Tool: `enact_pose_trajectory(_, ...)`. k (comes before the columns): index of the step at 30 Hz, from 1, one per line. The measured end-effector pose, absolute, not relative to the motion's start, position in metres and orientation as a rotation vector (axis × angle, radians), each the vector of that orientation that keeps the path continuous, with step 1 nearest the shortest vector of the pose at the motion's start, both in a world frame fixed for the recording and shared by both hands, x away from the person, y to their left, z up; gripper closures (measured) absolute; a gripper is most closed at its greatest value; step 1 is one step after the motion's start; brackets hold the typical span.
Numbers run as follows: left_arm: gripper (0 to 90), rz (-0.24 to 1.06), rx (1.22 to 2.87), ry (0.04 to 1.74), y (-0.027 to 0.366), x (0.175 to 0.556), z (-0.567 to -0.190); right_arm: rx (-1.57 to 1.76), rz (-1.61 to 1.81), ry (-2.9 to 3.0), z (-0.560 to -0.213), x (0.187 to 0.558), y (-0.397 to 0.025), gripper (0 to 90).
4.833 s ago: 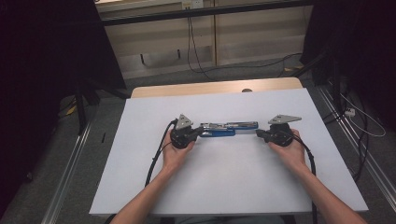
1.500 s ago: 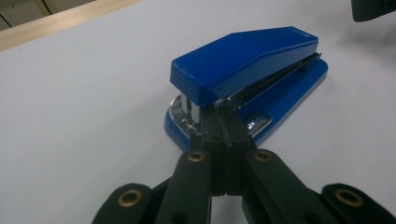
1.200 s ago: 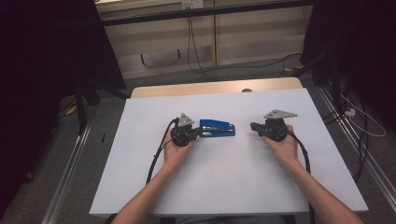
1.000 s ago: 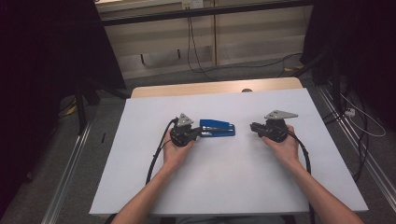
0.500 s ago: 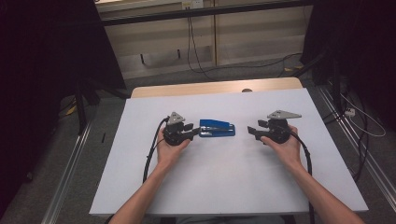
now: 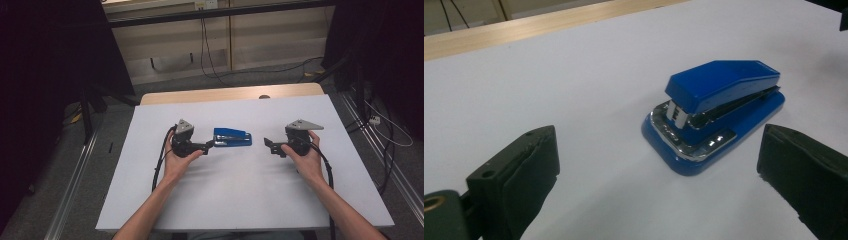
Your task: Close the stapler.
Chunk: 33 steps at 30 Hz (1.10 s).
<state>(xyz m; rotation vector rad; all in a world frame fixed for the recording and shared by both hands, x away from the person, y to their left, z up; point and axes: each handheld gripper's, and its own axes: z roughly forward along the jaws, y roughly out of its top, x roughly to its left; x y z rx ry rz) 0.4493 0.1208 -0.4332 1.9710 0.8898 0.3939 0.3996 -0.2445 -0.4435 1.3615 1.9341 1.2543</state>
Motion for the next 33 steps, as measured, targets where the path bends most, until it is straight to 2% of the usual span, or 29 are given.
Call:
enact_pose_trajectory(10,3.6,0.423,1.941,0.906,0.132,0.436,-0.431,1.382,1.278,1.935,-0.442,0.391,-0.25,4.2)
enact_pose_trajectory(20,3.7,0.508,1.868,0.926,0.151,0.414,-0.427,1.356,1.355,1.855,-0.428,0.377,-0.255,3.1)
enact_pose_trajectory(33,3.7,0.548,1.873,0.943,0.171,0.393,-0.42,1.381,1.327,1.845,-0.423,0.358,-0.253,3.9)
